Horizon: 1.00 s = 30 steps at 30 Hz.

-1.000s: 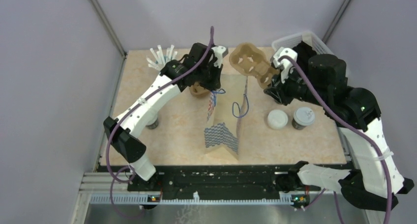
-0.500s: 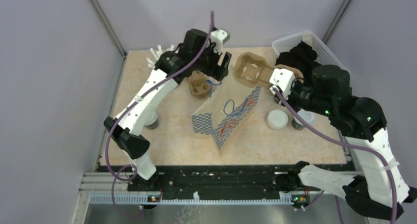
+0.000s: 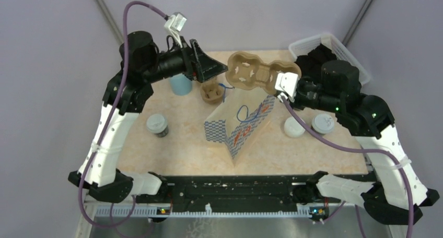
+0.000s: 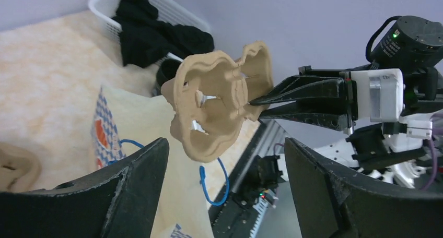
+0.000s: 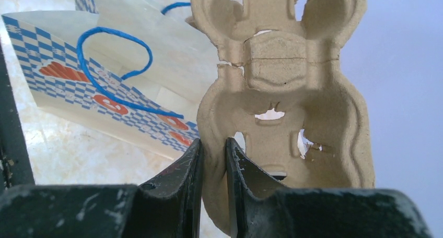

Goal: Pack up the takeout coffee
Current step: Place the cup tray in the takeout bag.

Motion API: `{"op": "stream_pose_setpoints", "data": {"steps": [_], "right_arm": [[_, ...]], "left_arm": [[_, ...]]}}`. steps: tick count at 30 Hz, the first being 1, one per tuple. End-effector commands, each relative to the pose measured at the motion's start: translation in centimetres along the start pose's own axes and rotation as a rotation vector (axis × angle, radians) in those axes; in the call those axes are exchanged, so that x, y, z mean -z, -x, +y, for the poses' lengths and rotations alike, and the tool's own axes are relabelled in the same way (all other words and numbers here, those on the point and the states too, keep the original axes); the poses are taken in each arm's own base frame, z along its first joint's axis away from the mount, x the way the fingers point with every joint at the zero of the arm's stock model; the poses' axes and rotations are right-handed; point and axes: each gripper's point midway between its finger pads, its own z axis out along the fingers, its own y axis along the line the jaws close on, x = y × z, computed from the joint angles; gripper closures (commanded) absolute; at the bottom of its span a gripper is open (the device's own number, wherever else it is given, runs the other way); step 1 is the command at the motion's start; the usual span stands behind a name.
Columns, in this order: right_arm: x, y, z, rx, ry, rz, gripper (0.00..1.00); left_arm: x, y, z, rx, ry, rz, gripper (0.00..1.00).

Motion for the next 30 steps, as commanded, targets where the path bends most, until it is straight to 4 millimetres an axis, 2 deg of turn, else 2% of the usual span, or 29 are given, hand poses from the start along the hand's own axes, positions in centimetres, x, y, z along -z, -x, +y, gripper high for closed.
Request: {"op": "stream_pose_setpoints", "data": {"steps": [1,3,7,9,16,20,21,23,24,25,26,27,28,30], "right_arm": [[-0.6,2.6,-0.3,0.041,0.017,-0.132,1.00],[-0.7,2.7,-0.2,0.034,0.019,-0.139,1.00],[-0.5,2.7,0.0,0.026,0.020,-0.148,1.00],[-0.5,2.7,0.3,0.025,0.028,-0.149,1.00],[-1.3,2.6,0.5,0.009,0.049,-0.156,1.00],[-1.7,2.7,0.2,-0.002,0.036,-0.166,1.00],[-1.8,2.7,0.2,-0.009,0.034,-0.163,1.00],[-1.9,2.5,-0.1,-0.044,0.016,-0.152,1.00],[-2.0,2.3,-0.5,-0.091,-0.009,-0.140,0.84],[-2.0,2.1,-1.0,-0.173,-0.047,-0.130,0.54],[-2.0,2.0,-1.1,-0.258,-0.070,-0.128,0.28],[-2.0,2.2,-0.9,-0.381,-0.082,-0.134,0.06],[-1.8,2.3,-0.8,-0.464,-0.099,-0.149,0.02],[-1.4,2.8,-0.6,-0.624,-0.134,-0.206,0.01]], "left_arm": [[-1.9,-1.9,0.1,0.104,-0.111,0.085,0.15],[-2.1,-2.1,0.6,0.140,-0.097,0.088,0.21],[-2.3,-1.8,2.0,0.191,-0.034,0.081,0.21],[-2.5,-1.7,1.8,0.200,-0.063,0.081,0.24],[-3.0,-2.5,1.1,0.229,-0.149,0.122,0.58],[-3.0,-2.7,0.9,0.234,-0.165,0.136,0.71],[-3.0,-2.8,0.9,0.234,-0.165,0.139,0.78],[-2.9,-2.8,1.2,0.225,-0.157,0.140,1.00],[-2.8,-2.6,1.6,0.217,-0.142,0.128,1.00],[-2.6,-2.3,1.9,0.211,-0.122,0.110,1.00],[-2.3,-1.8,2.5,0.211,-0.094,0.087,1.00],[-2.0,-1.3,3.1,0.211,-0.060,0.057,1.00],[-1.3,-0.6,3.5,0.205,-0.033,0.018,1.00],[-0.2,0.5,4.9,0.212,0.034,-0.051,1.00]]}}
